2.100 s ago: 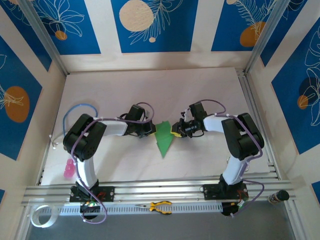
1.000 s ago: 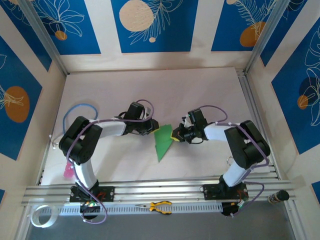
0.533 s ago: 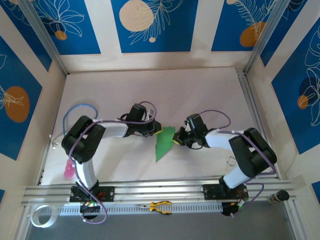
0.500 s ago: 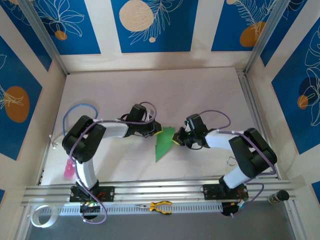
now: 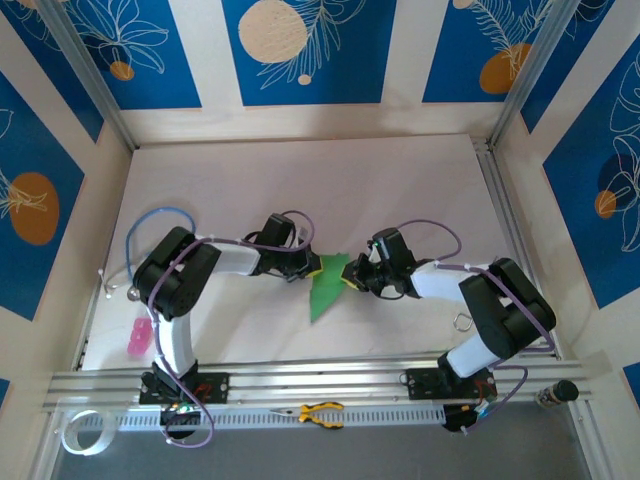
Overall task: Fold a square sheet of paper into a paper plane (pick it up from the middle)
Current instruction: Fold the wing for the fifth time at the center of the table.
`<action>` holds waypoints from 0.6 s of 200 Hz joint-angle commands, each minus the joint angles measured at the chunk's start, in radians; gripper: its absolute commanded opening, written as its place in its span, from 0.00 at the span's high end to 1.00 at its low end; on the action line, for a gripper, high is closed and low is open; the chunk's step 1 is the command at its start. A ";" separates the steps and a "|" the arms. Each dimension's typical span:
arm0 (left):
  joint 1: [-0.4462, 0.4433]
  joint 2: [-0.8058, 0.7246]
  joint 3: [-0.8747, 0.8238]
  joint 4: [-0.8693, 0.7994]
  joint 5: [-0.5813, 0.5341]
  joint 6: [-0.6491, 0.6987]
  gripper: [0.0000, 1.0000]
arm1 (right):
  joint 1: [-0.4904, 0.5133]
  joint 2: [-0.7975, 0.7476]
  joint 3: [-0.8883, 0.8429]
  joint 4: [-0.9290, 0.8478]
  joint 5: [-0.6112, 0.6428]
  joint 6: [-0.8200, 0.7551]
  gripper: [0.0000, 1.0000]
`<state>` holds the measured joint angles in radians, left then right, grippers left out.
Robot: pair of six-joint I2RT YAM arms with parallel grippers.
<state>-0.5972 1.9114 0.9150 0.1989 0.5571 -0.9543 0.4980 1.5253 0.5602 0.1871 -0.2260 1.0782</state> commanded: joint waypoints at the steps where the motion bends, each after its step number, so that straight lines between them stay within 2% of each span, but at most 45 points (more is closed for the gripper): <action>1: -0.007 0.027 -0.016 -0.030 0.000 0.037 0.92 | -0.018 -0.008 -0.006 0.041 -0.068 -0.027 0.81; 33: -0.009 0.034 -0.007 -0.027 0.013 0.043 0.93 | -0.040 0.018 0.007 0.074 -0.135 -0.070 0.78; 62: -0.008 0.040 0.008 -0.044 0.014 0.053 0.93 | -0.060 0.039 0.043 0.019 -0.157 -0.122 0.77; 120: -0.008 0.041 0.001 -0.028 0.016 0.054 0.93 | -0.121 0.116 0.075 0.039 -0.274 -0.159 0.77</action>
<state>-0.5972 1.9190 0.9192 0.2024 0.5732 -0.9249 0.3958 1.5986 0.6029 0.2245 -0.4061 0.9649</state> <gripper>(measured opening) 0.073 0.231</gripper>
